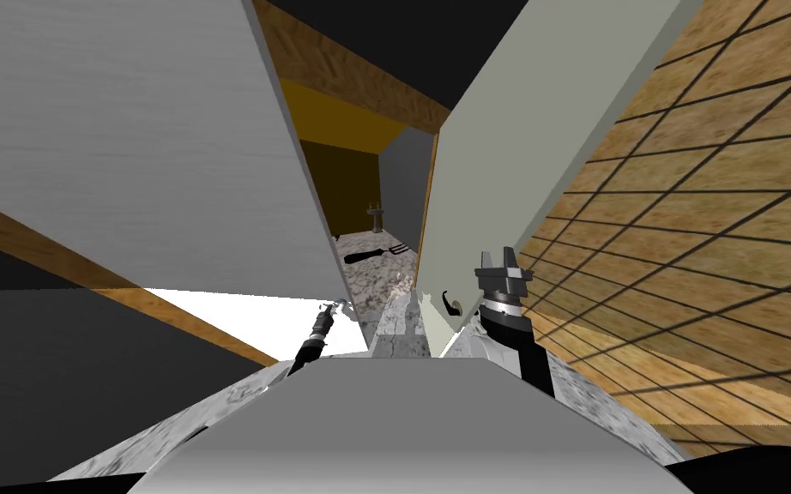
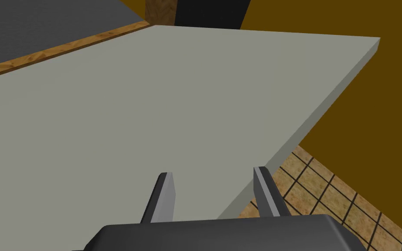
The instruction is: Pull the door open
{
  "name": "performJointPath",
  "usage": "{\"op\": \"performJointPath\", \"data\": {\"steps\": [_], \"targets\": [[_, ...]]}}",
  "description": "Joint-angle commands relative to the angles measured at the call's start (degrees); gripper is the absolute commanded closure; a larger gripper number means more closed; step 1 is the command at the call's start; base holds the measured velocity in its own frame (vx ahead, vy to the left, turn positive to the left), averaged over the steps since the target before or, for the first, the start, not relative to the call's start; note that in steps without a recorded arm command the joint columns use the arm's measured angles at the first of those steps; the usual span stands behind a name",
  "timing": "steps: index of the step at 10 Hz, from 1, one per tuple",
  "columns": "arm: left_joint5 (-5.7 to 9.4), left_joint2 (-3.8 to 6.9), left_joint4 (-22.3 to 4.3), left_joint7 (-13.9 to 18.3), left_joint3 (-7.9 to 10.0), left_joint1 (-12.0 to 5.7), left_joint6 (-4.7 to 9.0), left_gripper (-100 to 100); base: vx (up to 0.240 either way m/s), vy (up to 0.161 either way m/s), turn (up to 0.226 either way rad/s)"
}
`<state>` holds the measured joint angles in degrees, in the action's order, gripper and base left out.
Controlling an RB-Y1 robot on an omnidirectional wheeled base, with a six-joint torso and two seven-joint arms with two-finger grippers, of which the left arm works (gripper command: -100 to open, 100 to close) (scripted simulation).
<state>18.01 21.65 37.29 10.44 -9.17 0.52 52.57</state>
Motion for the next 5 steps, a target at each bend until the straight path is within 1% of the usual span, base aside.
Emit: {"op": "performJointPath", "data": {"steps": [1,2,4,5], "targets": [[-0.17,0.84,-1.72,1.76,-0.69,-0.04,1.79,100,-0.078,-0.028,-0.104],[-0.16,1.38,-1.91,2.36,-0.81,0.26,2.26,100,-0.047,-0.024,-0.072],[-0.1,3.55,-2.71,4.79,-1.28,1.46,4.14,100,-0.049,-0.03,-0.111],[-0.1,3.55,-2.71,4.79,-1.28,1.46,4.14,100,-0.059,-0.016,-0.026]]}}
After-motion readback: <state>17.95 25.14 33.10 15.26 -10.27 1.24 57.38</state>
